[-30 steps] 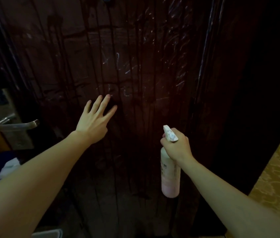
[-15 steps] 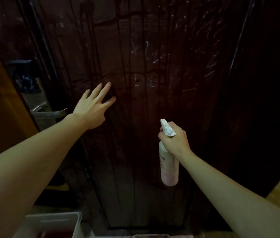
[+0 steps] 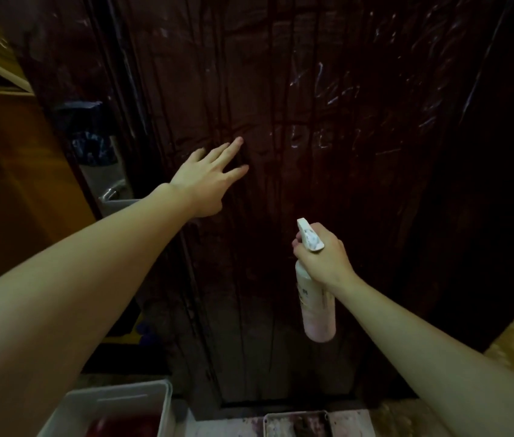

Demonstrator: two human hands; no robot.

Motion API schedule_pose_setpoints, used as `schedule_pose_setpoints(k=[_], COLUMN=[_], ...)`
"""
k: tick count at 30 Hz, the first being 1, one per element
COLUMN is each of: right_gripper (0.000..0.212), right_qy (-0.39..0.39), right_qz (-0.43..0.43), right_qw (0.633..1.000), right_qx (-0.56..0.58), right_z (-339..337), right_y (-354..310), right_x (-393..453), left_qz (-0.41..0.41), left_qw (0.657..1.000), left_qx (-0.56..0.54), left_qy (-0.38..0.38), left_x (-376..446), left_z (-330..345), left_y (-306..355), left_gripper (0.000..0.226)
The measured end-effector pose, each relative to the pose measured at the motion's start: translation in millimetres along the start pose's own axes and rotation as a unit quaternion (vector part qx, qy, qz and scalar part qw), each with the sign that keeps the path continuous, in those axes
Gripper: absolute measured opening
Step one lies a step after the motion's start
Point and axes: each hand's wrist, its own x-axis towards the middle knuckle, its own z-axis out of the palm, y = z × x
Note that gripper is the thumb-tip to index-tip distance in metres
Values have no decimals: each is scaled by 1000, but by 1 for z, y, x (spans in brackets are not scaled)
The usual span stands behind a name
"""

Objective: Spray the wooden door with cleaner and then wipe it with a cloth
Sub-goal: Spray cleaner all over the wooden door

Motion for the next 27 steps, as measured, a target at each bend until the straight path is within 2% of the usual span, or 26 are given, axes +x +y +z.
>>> schedule_pose_setpoints(k=[4, 7, 12, 17, 21, 27], right_gripper=[8, 8, 16, 9, 8, 14], right_qy=[6, 9, 57, 56, 73, 82], right_qz=[1, 10, 18, 35, 46, 34], right_qw=[1000, 999, 995, 998, 996, 994], right_qx=[-1, -53, -78, -2, 31, -56], right_z=[14, 26, 46, 50, 50, 46], right_y=[-8, -13, -11, 1, 10, 22], right_x=[-6, -10, -21, -22, -19, -7], left_qz=[17, 23, 29, 13, -12, -28], left_qw=[999, 999, 998, 997, 997, 995], left_qx=[33, 42, 52, 52, 46, 59], left_qy=[5, 7, 21, 61, 69, 71], left_x=[1, 0, -3, -6, -2, 1], left_z=[4, 6, 17, 34, 43, 50], left_y=[-7, -8, -8, 5, 17, 20], left_gripper=[91, 97, 99, 90, 101, 115])
